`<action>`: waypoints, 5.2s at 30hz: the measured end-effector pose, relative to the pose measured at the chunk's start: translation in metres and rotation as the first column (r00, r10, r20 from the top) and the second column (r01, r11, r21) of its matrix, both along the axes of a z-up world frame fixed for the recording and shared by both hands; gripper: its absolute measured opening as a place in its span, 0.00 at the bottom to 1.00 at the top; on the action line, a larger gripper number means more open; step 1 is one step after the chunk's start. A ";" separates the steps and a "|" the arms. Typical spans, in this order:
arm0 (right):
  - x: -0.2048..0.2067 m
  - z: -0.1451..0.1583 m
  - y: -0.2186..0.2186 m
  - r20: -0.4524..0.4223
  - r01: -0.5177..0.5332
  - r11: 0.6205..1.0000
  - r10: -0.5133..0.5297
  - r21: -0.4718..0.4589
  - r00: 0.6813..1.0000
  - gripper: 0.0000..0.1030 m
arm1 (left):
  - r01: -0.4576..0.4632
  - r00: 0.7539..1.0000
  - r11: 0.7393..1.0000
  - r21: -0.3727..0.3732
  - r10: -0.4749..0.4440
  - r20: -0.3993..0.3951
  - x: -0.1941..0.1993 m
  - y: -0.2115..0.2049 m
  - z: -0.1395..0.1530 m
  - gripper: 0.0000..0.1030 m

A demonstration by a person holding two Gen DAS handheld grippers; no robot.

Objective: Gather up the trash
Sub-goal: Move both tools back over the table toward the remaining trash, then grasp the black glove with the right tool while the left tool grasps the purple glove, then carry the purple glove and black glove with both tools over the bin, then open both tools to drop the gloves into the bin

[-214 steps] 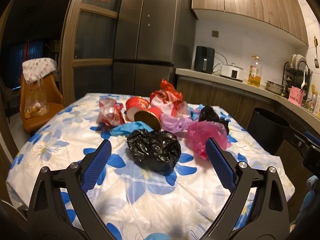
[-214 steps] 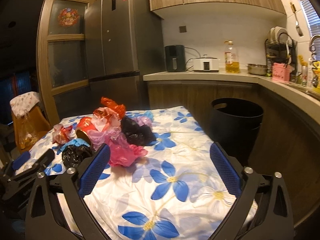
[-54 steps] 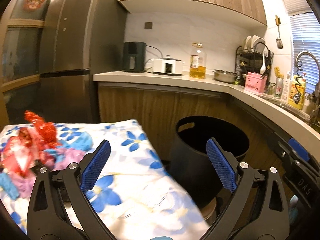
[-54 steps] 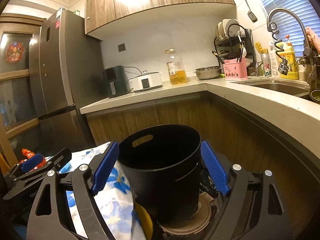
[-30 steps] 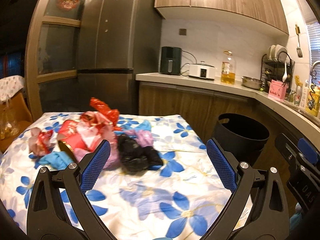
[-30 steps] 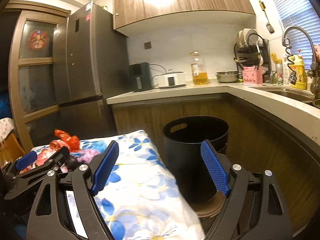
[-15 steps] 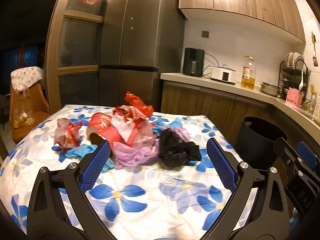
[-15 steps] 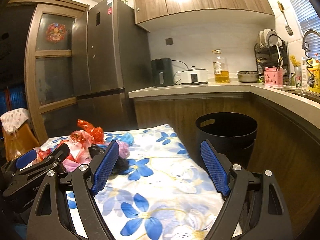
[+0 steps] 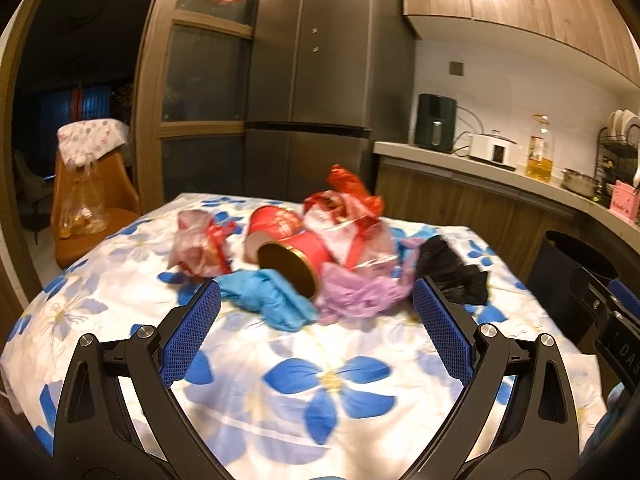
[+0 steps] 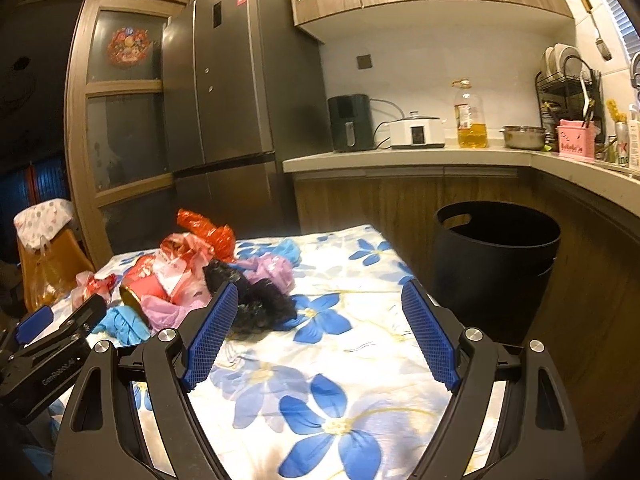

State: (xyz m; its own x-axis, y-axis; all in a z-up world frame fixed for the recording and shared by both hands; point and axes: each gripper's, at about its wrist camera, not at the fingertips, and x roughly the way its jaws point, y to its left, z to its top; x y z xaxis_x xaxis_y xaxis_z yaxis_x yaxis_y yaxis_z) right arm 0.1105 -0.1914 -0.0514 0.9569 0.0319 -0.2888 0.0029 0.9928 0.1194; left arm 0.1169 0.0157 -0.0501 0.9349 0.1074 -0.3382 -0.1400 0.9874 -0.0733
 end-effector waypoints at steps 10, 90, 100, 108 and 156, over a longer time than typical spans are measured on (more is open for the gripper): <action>0.052 -0.015 0.035 -0.015 -0.075 0.997 0.075 -0.024 0.997 0.79 | -0.042 0.999 0.999 -0.004 0.042 -0.024 0.015 0.020 -0.011 0.92; 0.000 0.037 -0.079 0.101 0.040 0.996 -0.048 0.079 0.994 0.03 | 0.354 0.935 0.934 -0.055 -0.353 0.030 0.049 -0.113 0.059 0.00; 0.002 0.052 -0.126 0.139 0.135 0.988 -0.145 0.077 0.980 0.03 | 0.453 0.890 0.891 -0.036 -0.450 0.071 0.063 -0.175 0.075 0.00; 0.009 0.057 -0.167 0.156 0.231 0.970 -0.241 0.076 0.958 0.03 | 0.524 0.850 0.851 -0.042 -0.518 0.094 0.080 -0.223 0.086 0.00; 0.076 0.037 -0.264 0.069 0.367 0.927 -0.373 0.080 0.925 0.40 | 0.628 0.777 0.776 -0.064 -0.629 0.000 0.178 -0.339 0.042 0.58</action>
